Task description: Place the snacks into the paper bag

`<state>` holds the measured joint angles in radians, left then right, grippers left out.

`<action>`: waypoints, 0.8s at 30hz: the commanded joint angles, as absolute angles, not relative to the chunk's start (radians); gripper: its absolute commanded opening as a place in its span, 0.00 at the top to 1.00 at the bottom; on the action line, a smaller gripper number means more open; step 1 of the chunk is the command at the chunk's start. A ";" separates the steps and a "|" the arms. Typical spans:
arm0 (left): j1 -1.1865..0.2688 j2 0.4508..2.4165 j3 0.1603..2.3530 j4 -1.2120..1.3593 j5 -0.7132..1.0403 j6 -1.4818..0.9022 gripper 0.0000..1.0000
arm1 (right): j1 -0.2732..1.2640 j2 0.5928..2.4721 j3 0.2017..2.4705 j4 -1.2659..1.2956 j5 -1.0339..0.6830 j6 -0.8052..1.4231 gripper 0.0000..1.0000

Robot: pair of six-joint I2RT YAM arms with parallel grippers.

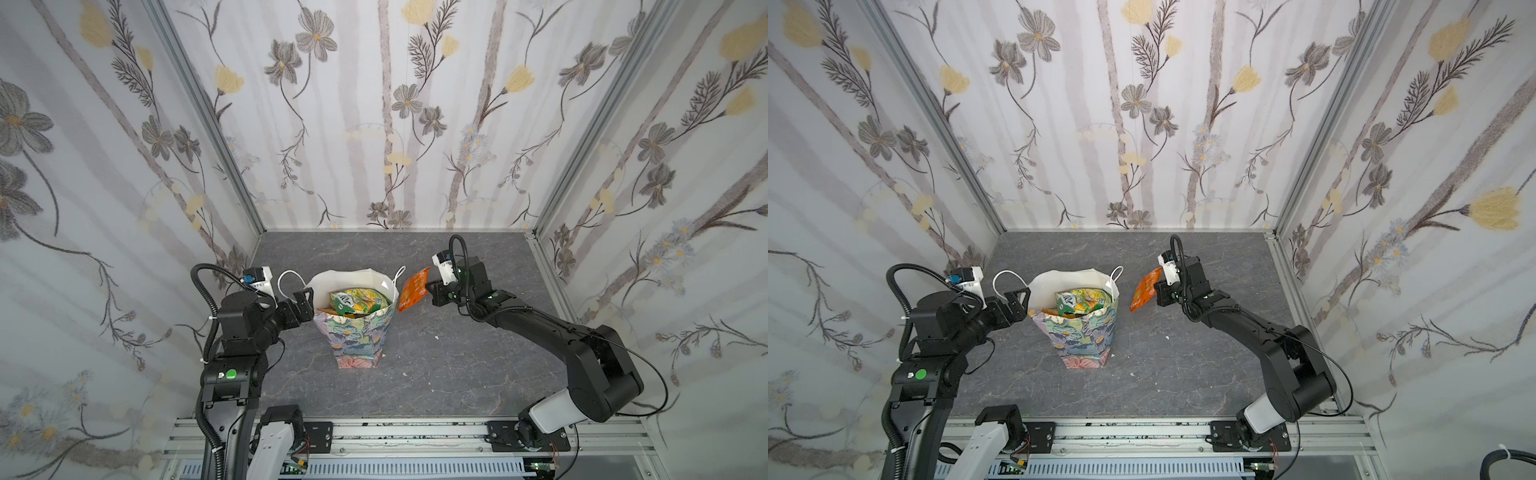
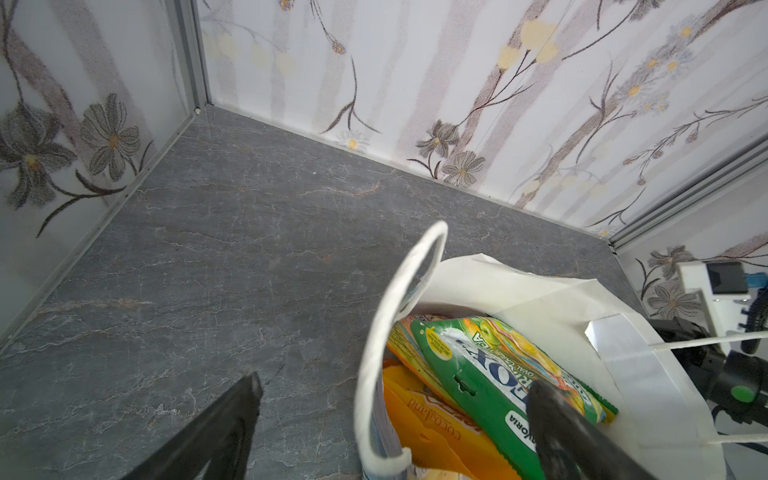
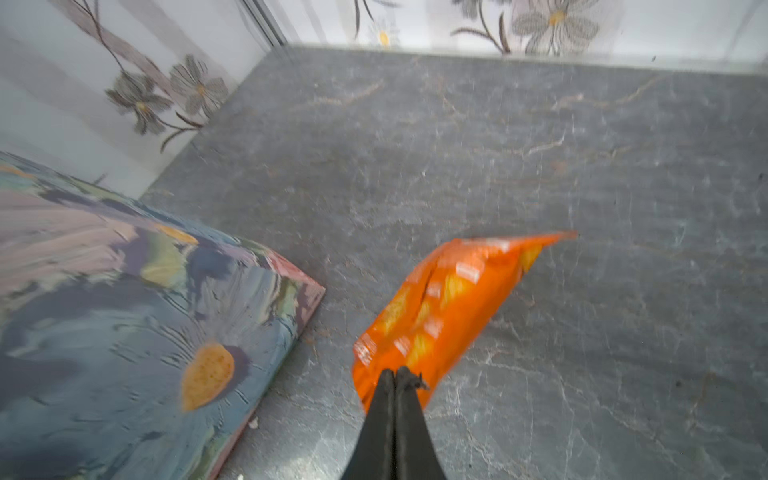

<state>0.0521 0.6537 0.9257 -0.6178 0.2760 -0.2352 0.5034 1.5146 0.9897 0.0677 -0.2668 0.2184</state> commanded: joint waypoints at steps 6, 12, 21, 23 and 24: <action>0.053 0.649 0.935 -0.589 0.288 -0.221 0.00 | 0.503 1.483 1.121 -0.019 -0.267 0.204 1.00; 0.052 0.638 0.936 -0.588 0.288 -0.221 0.00 | 0.507 1.511 1.092 -0.179 -0.108 0.243 0.70; 0.052 0.641 0.931 -0.584 0.293 -0.222 0.00 | 0.542 1.551 0.881 -0.023 -0.067 0.289 0.39; 0.052 0.639 0.932 -0.584 0.291 -0.222 0.00 | 0.542 1.576 0.867 0.016 -0.076 0.299 0.38; 0.052 0.638 0.931 -0.584 0.290 -0.223 0.00 | 0.542 1.589 0.865 0.031 -0.091 0.304 0.38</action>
